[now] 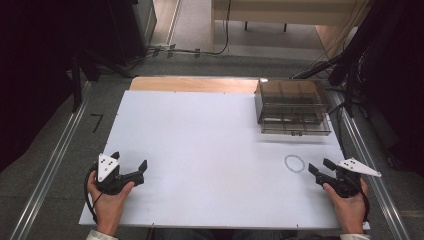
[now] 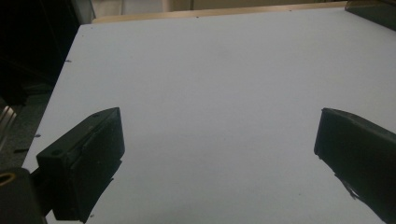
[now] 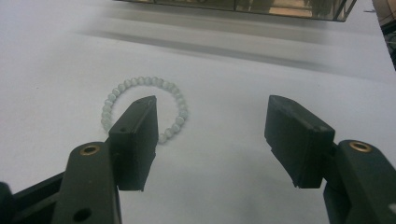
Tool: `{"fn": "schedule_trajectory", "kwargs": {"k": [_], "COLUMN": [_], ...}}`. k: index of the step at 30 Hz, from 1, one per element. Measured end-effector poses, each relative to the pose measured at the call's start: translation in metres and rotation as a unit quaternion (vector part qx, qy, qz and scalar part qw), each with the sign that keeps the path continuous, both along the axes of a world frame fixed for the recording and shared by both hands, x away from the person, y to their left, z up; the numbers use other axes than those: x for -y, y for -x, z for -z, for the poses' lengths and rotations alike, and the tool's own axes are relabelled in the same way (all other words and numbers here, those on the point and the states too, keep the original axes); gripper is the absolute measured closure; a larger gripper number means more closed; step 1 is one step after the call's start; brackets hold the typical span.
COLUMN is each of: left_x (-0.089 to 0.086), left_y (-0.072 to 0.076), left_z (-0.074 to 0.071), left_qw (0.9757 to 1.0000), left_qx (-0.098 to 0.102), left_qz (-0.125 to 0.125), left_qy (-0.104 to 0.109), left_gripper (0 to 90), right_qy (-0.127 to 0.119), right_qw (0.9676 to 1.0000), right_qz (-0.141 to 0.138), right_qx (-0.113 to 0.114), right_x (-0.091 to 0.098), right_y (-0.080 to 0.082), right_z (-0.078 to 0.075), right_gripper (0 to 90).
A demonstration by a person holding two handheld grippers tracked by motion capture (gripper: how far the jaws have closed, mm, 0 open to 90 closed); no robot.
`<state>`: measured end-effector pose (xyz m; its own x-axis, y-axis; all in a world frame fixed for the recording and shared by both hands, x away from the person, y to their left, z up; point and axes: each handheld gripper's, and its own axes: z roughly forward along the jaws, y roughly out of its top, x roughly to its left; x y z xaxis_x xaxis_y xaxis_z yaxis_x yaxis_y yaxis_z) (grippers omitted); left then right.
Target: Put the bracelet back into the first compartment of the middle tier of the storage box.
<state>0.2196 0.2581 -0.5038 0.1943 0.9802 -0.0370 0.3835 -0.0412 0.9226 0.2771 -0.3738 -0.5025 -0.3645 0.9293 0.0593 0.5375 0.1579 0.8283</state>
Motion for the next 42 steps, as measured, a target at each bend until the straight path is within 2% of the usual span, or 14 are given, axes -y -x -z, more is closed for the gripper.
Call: {"fn": "schedule_trajectory", "kwargs": {"k": [19, 23, 29, 42], "left_x": [0.001, 0.001, 0.001, 0.002], "left_y": [0.001, 0.001, 0.001, 0.001], "left_z": [0.000, 0.000, 0.000, 0.000], "left_qw": [1.0000, 1.0000, 1.0000, 1.0000], "left_qx": [0.001, 0.000, 0.000, -0.002], "left_qz": [0.003, 0.003, 0.001, 0.001], "left_qy": [-0.003, -0.004, -0.002, -0.005], "left_gripper": [1.8, 1.8, 1.8, 1.8], "right_qy": [0.001, -0.003, 0.009, 0.015], "right_qw": [1.0000, 1.0000, 0.9998, 0.9996], "right_qz": [-0.002, -0.004, -0.016, -0.010], "right_qx": [0.001, -0.003, -0.007, -0.020], "right_x": [-0.001, -0.003, -0.012, -0.015], "right_y": [0.000, -0.002, -0.006, -0.012], "right_z": [0.000, 0.000, 0.001, 0.002], "right_gripper": [33.7, 33.7, 33.7, 35.3]}}
